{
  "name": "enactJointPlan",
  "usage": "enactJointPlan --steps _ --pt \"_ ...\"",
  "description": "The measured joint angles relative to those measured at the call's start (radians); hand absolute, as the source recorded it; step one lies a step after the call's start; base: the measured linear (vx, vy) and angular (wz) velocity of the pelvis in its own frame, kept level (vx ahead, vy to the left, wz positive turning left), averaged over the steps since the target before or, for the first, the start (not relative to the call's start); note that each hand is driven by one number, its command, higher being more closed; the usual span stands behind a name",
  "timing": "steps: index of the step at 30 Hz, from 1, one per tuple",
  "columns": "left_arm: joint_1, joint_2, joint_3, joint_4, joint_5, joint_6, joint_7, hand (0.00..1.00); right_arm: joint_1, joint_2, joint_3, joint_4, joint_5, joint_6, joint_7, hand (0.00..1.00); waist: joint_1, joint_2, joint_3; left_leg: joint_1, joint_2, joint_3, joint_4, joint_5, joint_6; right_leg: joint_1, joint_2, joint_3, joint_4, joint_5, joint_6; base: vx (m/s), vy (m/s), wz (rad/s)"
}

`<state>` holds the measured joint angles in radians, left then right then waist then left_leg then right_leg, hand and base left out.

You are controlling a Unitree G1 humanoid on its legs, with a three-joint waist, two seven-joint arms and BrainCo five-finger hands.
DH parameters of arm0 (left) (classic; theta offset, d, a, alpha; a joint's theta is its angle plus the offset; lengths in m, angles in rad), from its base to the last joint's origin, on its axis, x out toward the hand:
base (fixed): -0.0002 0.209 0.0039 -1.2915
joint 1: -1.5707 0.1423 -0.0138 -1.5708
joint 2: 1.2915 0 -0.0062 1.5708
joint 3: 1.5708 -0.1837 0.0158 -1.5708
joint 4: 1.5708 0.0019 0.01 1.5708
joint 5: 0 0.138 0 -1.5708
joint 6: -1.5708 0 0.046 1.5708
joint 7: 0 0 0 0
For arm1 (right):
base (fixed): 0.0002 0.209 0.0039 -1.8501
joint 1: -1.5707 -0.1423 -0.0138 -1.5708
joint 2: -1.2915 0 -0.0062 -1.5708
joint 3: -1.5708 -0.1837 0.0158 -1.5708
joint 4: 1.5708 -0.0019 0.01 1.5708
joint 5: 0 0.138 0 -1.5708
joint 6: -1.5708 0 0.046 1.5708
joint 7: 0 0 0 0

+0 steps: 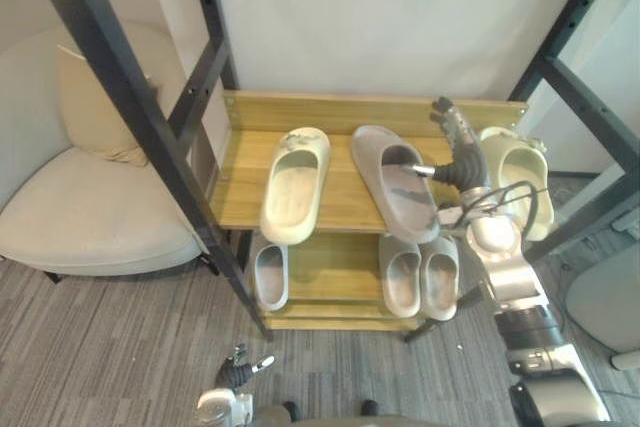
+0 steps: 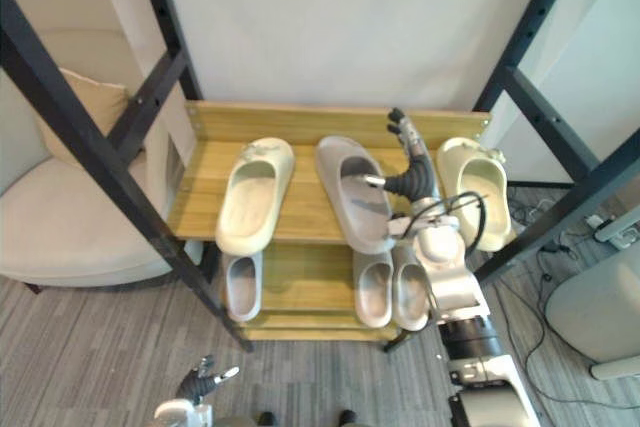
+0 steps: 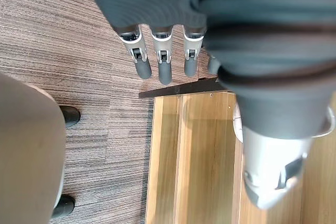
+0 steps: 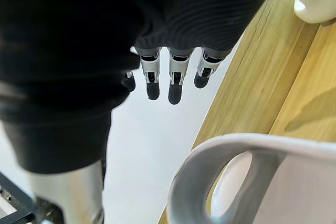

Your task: Organize the slippers on the shoe rack

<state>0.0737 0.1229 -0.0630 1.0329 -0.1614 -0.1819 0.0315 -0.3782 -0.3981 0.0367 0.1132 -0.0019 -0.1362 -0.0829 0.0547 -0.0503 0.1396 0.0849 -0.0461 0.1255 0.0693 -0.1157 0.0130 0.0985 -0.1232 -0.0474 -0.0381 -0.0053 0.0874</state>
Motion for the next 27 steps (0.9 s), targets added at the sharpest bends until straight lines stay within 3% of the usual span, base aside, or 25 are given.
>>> enactJointPlan --steps 27 --pt "-0.001 0.001 -0.019 -0.006 -0.003 0.0 -0.016 0.0 -0.028 -0.003 0.007 0.173 -0.078 0.035 0.008 0.0 -0.002 0.011 0.005 -0.013 -0.005 -0.028 -0.039 0.02 0.009 -0.03 0.001 -0.002 -0.002 0.01 -0.003 -0.01 -0.004 0.0"
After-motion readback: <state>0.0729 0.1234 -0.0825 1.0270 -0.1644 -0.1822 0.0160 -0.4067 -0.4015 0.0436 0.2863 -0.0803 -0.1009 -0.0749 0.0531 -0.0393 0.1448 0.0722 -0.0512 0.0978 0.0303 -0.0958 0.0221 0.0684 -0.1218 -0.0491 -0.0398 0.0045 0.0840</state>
